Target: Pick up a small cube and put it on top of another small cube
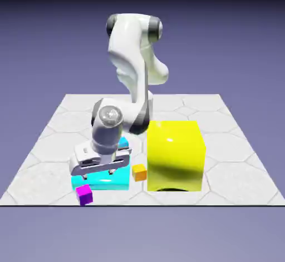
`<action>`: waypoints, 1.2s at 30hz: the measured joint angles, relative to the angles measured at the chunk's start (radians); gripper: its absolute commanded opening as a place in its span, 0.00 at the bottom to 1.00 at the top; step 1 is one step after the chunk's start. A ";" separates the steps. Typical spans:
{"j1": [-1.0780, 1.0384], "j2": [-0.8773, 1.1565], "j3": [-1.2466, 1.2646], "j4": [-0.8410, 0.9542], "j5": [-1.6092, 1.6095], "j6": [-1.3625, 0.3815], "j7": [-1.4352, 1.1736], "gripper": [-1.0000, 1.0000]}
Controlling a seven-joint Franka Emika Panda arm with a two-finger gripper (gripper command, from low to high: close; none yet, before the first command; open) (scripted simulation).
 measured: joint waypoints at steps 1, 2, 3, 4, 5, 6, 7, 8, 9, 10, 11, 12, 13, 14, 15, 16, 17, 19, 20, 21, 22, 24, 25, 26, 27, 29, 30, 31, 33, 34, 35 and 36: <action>-0.005 0.036 -0.003 0.033 -0.010 -0.033 -0.014 0.50; -0.009 0.072 -0.005 0.065 -0.020 -0.066 -0.028 0.50; -0.014 0.109 -0.008 0.098 -0.030 -0.099 -0.042 0.50; -0.019 0.145 -0.011 0.130 -0.040 -0.131 -0.056 0.50; -0.022 0.167 -0.013 0.150 -0.046 -0.152 -0.064 0.50; -0.022 0.167 -0.013 0.150 -0.046 -0.152 -0.064 0.50; -0.029 0.188 -0.017 0.128 -0.053 -0.108 -0.057 0.50; -0.037 0.209 -0.020 0.106 -0.060 -0.065 -0.049 0.50; -0.045 0.230 -0.024 0.084 -0.067 -0.022 -0.041 0.50; -0.046 0.233 -0.025 0.080 -0.069 -0.015 -0.040 0.00; -0.046 0.233 -0.025 0.080 -0.069 -0.015 -0.040 0.00; -0.046 0.233 -0.025 0.080 -0.067 -0.015 -0.041 0.00; -0.038 0.212 -0.021 0.102 -0.059 -0.059 -0.049 0.00; -0.031 0.191 -0.017 0.125 -0.052 -0.102 -0.056 0.00; -0.023 0.171 -0.013 0.147 -0.045 -0.146 -0.064 0.00; -0.017 0.146 -0.019 0.121 -0.008 -0.143 -0.028 0.00; -0.011 0.121 -0.027 0.086 0.034 -0.133 0.015 0.00; 0.001 0.070 -0.042 0.016 0.119 -0.112 0.102 0.00; 0.006 0.045 -0.050 -0.020 0.161 -0.101 0.145 0.00; 0.012 0.020 -0.057 -0.055 0.204 -0.090 0.189 0.00; 0.018 -0.006 -0.065 -0.090 0.246 -0.080 0.232 0.00; 0.030 -0.056 -0.080 -0.160 0.330 -0.058 0.319 0.00; 0.035 -0.081 -0.088 -0.195 0.373 -0.048 0.363 0.00; 0.041 -0.107 -0.096 -0.230 0.415 -0.037 0.406 0.00; 0.047 -0.132 -0.103 -0.265 0.457 -0.026 0.449 0.00; 0.059 -0.183 -0.119 -0.335 0.542 -0.005 0.536 0.00; 0.065 -0.208 -0.127 -0.370 0.584 0.005 0.580 0.00; 0.070 -0.233 -0.134 -0.405 0.626 0.016 0.623 0.00; 0.082 -0.284 -0.150 -0.476 0.711 0.037 0.710 0.00; 0.088 -0.309 -0.157 -0.511 0.753 0.048 0.754 0.00; 0.094 -0.334 -0.165 -0.546 0.795 0.059 0.797 0.00; 0.099 -0.360 -0.173 -0.581 0.838 0.069 0.841 0.00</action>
